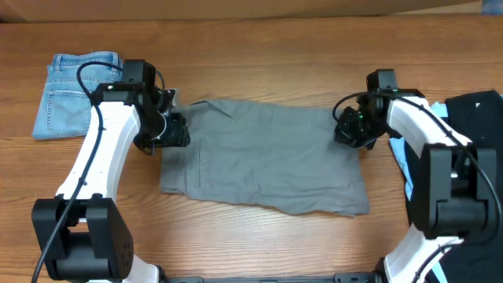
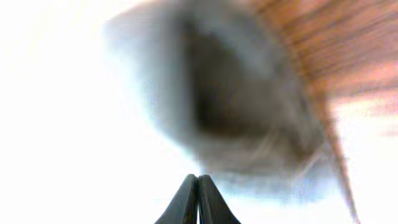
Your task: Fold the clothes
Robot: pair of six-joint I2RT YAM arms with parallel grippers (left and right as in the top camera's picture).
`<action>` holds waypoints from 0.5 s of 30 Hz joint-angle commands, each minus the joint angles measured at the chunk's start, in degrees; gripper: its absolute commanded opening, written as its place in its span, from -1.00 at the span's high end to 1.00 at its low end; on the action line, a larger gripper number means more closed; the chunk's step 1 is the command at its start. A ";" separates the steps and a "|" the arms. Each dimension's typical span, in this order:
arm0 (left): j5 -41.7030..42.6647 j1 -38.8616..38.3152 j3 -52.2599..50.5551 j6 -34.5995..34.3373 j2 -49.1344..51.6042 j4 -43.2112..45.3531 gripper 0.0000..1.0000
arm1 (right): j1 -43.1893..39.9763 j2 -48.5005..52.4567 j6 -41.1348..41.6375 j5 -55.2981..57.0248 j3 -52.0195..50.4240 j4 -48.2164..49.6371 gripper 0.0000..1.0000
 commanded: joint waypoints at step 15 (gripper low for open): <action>8.61 -0.07 0.33 5.51 9.90 15.19 0.92 | 20.06 -7.04 3.17 -10.84 3.52 -1.31 0.89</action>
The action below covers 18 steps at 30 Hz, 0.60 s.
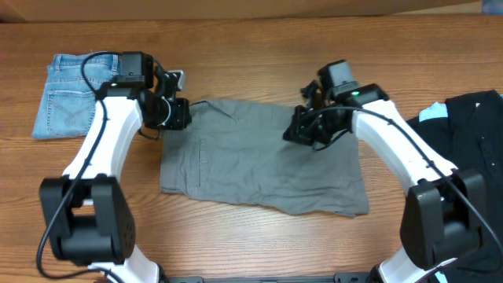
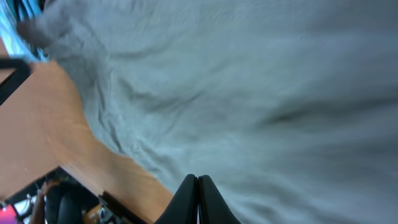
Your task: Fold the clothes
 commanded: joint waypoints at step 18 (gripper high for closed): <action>-9.35 9.14 0.72 -12.31 9.05 1.70 0.50 | 6.84 8.63 9.99 4.09 0.02 1.18 0.90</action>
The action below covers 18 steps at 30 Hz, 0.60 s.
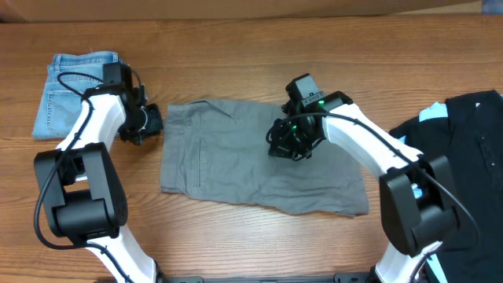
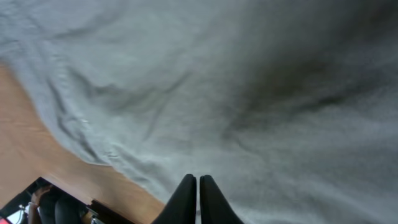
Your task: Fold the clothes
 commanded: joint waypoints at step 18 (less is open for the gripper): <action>12.04 1.68 -0.98 12.72 0.15 -8.35 -0.33 | 0.00 1.55 -5.33 -2.49 1.95 0.96 0.85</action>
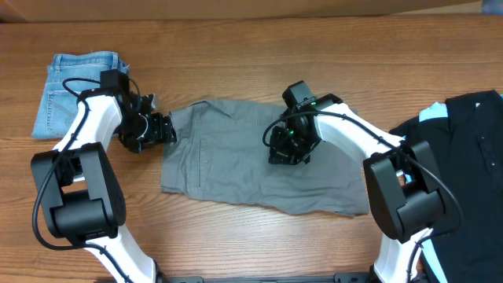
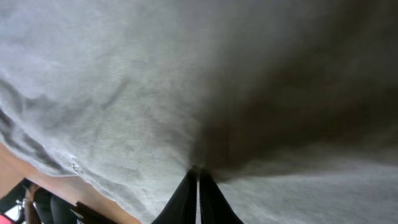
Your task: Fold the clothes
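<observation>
Grey shorts point(image 1: 236, 169) lie spread flat in the middle of the table. My right gripper point(image 1: 281, 153) is down on their middle. In the right wrist view its fingers point(image 2: 186, 193) are shut together, with the gripper's tips point(image 2: 198, 170) touching the grey cloth point(image 2: 124, 93), which fills the view and is shadowed above the tips. My left gripper point(image 1: 165, 130) sits at the left edge of the shorts, by the waistband. The overhead view does not show how its jaws stand.
Folded blue jeans point(image 1: 77, 93) lie at the far left. A black garment point(image 1: 464, 149) with a light blue piece point(image 1: 431, 114) is heaped at the right edge. Bare wooden table point(image 1: 251, 55) surrounds the shorts.
My left gripper, which was off the shorts to their left, is now at their left edge. My right gripper is slightly lower and further left, its shut tips now against the cloth.
At first my left gripper was at the shorts' left edge and my right at their upper right edge. Then my right, still shut, was over the upper middle. Then my left was clear to the left. The shorts lie as they did throughout.
</observation>
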Robot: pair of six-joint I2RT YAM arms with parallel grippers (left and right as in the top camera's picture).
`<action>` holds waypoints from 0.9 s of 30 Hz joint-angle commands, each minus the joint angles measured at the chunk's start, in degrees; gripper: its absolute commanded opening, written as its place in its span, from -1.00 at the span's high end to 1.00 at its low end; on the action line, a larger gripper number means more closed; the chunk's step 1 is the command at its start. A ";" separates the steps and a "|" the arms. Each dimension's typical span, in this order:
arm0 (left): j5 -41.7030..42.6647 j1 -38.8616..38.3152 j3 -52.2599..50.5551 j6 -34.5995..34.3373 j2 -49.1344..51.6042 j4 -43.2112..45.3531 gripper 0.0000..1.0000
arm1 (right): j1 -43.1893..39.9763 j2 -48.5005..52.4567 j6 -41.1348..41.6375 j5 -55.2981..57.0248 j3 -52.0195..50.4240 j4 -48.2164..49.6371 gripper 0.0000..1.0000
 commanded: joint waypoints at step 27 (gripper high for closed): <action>14.93 5.60 -3.19 18.05 -0.52 -2.58 -0.69 | 2.34 -4.26 -5.16 -9.86 -0.31 10.86 0.75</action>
